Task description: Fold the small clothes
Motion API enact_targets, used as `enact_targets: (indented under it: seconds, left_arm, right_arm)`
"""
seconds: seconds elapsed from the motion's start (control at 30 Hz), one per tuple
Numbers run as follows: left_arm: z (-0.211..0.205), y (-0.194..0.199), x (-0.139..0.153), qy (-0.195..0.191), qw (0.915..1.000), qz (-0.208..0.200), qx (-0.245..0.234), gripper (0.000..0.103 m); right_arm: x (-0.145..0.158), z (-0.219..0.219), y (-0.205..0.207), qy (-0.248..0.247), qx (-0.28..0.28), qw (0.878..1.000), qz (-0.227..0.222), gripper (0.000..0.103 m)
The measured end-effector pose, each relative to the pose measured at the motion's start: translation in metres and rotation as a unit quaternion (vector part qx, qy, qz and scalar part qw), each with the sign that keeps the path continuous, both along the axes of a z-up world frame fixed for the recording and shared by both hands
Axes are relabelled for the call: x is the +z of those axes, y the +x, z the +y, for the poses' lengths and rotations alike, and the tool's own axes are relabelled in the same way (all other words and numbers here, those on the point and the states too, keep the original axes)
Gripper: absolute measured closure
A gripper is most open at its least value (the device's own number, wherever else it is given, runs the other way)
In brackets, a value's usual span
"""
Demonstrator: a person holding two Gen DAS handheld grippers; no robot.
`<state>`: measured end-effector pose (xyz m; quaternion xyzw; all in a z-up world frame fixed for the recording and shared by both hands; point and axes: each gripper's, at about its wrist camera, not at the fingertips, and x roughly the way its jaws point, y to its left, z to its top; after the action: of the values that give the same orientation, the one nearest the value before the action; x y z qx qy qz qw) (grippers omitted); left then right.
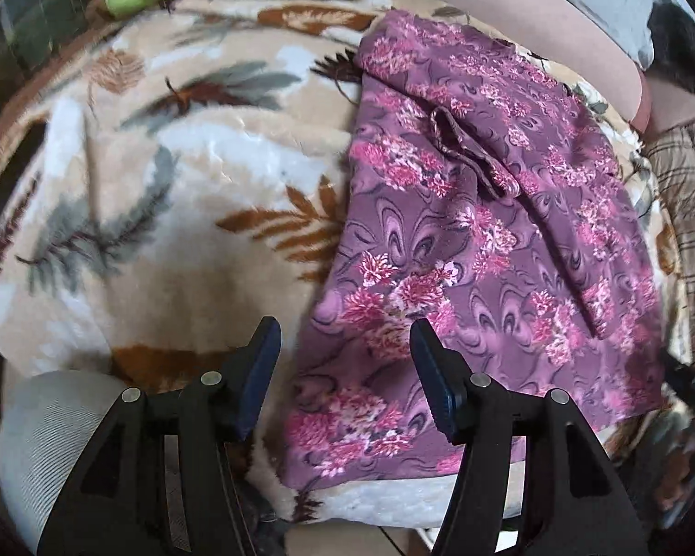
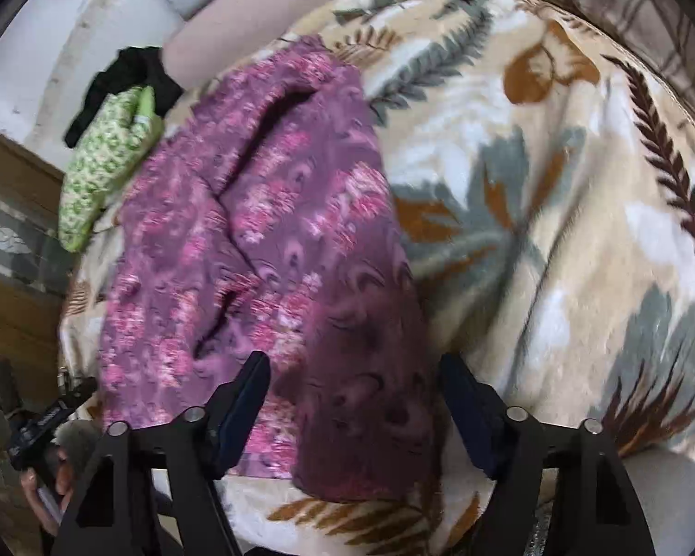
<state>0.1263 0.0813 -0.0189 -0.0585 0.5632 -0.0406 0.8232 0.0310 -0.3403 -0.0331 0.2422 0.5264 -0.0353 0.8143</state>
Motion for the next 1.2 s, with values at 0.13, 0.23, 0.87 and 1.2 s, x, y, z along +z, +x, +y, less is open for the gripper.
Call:
enact_targets:
  seconds: [0.13,0.23,0.87,1.2]
  left_arm:
    - [0.004,0.008,-0.024,-0.002,0.9985,0.052,0.019,0.048]
    - [-0.002,0.006,-0.021,0.021,0.9990,0.035,0.020,0.077]
    - [-0.012,-0.009,-0.013,0.124,0.9899,0.061,-0.030,0.098]
    - [0.013,0.011,0.081,-0.018,0.9988,-0.032,-0.031,0.043]
  right_arm:
    - [-0.009,0.014,0.009,-0.057,0.016,0.998,0.035,0.073]
    - [-0.003,0.017,0.006,-0.070,0.014,0.997,0.035,0.094]
    - [0.003,0.013,-0.003,-0.157,0.022,0.978,0.139,0.101]
    - [0.117,-0.003,-0.013,-0.114,0.012,0.990,-0.081,0.042]
